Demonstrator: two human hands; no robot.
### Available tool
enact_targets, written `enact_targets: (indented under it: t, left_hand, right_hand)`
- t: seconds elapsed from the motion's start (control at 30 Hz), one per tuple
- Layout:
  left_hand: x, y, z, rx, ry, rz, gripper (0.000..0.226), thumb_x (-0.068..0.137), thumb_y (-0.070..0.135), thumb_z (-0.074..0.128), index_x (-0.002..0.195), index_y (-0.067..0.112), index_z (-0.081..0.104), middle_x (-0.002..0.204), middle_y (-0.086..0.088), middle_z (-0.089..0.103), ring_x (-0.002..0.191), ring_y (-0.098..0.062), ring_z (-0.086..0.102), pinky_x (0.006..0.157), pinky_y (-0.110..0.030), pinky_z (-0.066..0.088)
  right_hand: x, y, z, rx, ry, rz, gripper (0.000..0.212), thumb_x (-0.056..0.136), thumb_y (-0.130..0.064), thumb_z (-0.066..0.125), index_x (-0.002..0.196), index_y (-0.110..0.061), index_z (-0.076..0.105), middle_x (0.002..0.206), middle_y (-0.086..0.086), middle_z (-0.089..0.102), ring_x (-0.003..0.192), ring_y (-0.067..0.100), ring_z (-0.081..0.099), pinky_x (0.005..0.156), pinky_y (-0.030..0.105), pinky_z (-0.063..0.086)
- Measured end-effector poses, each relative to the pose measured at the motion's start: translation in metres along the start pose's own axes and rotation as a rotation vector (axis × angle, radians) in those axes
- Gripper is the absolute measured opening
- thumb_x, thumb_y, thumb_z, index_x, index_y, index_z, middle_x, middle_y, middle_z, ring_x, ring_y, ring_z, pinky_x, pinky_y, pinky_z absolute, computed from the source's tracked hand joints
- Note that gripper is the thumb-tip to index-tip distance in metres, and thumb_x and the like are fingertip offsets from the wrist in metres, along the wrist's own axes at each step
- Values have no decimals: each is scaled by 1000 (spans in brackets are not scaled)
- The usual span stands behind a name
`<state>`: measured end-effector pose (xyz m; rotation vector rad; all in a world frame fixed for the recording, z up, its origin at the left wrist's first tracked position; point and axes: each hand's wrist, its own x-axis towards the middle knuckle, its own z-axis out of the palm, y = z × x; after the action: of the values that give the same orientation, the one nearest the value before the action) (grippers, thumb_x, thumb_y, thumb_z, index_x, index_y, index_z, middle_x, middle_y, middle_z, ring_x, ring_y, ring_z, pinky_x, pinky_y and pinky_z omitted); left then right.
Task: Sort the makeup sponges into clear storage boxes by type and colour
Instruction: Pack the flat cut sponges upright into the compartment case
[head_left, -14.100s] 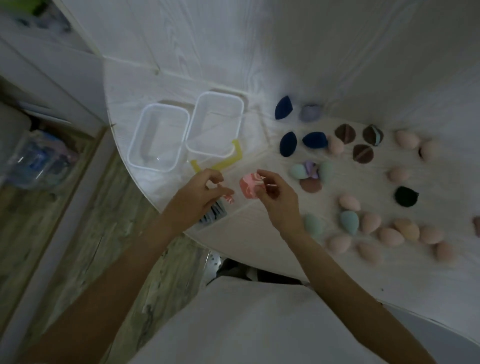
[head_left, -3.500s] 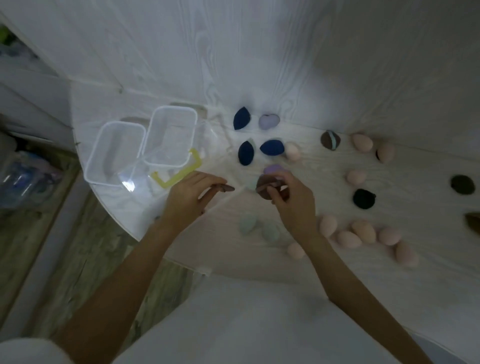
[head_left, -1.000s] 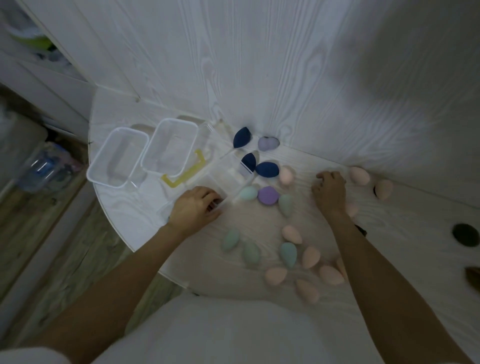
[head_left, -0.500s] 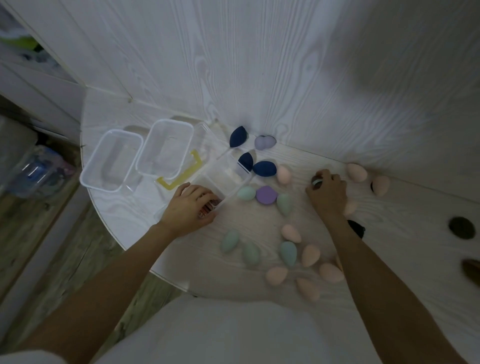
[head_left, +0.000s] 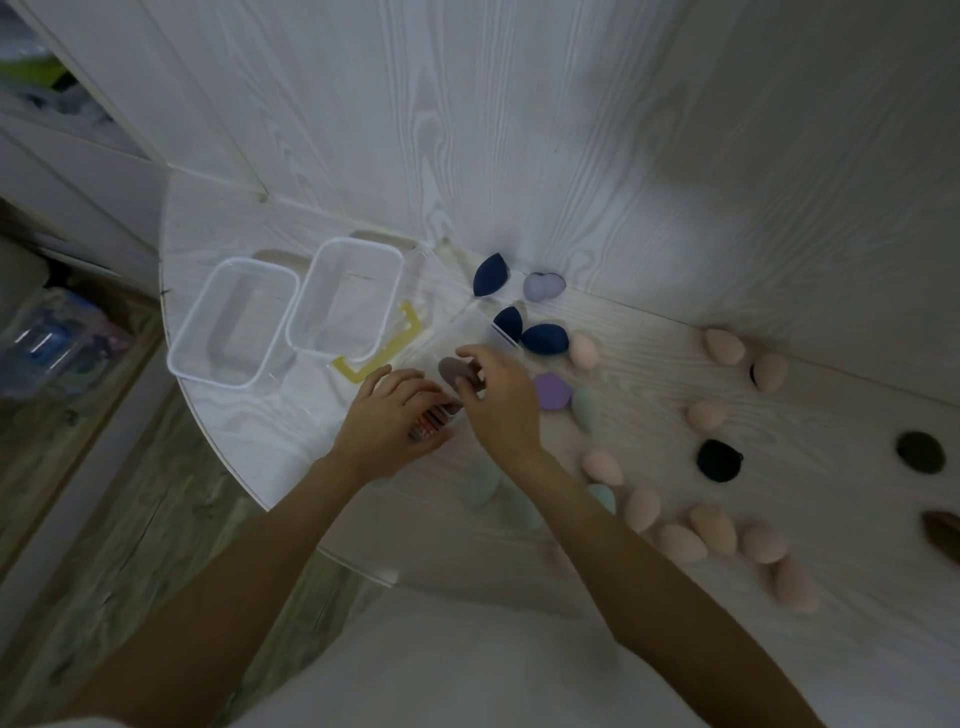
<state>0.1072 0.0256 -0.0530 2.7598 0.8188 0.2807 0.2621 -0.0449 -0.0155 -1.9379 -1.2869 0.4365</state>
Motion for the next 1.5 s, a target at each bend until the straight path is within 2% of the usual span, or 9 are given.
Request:
enact_targets:
  t: [0.17,0.4,0.5,0.6,0.8,1.03,1.17,1.33,1.5]
  left_hand:
    - [1,-2,3,-17,87,41,40,80,53,57,104,22,65,108,4,65,110,-22,56,101,-42,33]
    - [0,-7,4,-11,103,38,44,75,53,61,102,19,67,107,2,67,109,-21,56,101,-41,32]
    - [-1,-6,5,-6,111,26,45,75,54,60,101,18,68,106,2,67,109,-21,57,101,-42,33]
    - [-1,-5,4,-2,107,15,46,75,53,59,101,17,67,105,1,67,108,-21,57,102,-41,32]
    - [-1,-2,2,-43,52,-50,54,75,55,57,115,20,59,119,4,61,114,-18,54,104,-42,32]
    - [-3,-4,0,14,79,-6,46,82,49,54,116,18,61,116,3,63,115,-18,52,107,-40,26]
    - [-4,-4,2,26,12,43,44,87,50,45,118,23,60,120,6,62,120,-17,50,110,-47,22]
    - [5,-11,-4,117,54,66,38,91,46,40,102,22,68,105,6,67,107,-19,58,110,-51,21]
    - [9,-9,-6,80,87,121,39,93,41,40,112,19,65,114,5,65,107,-20,58,104,-45,30]
  right_hand:
    - [6,1,27,-236,-23,-110,15,90,-15,57,78,-8,52,72,8,53,54,20,46,46,37,44]
    - [4,13,26,-460,-19,-250,4,83,-14,55,86,-15,59,73,1,60,69,21,52,67,32,36]
    - [4,10,25,-587,-25,-325,13,85,-16,53,72,-16,55,62,1,54,63,21,47,65,30,26]
    - [9,3,28,-658,-43,-305,21,75,-13,67,57,-16,56,64,2,49,66,21,45,64,30,25]
    - [13,5,25,-536,-22,-87,14,68,-13,69,54,-14,66,80,1,54,79,20,48,73,29,30]
    - [13,7,25,-451,18,-44,13,73,-17,71,62,-10,66,80,3,56,77,21,49,71,33,41]
    - [13,8,21,-418,8,-43,13,73,-16,72,63,-10,66,84,3,58,80,22,51,73,35,43]
    - [15,4,21,-423,7,-65,12,73,-11,70,65,-6,63,82,6,59,78,24,52,73,39,46]
    - [13,6,24,-432,-3,-51,10,75,-12,68,69,-5,64,83,7,59,79,24,52,74,39,46]
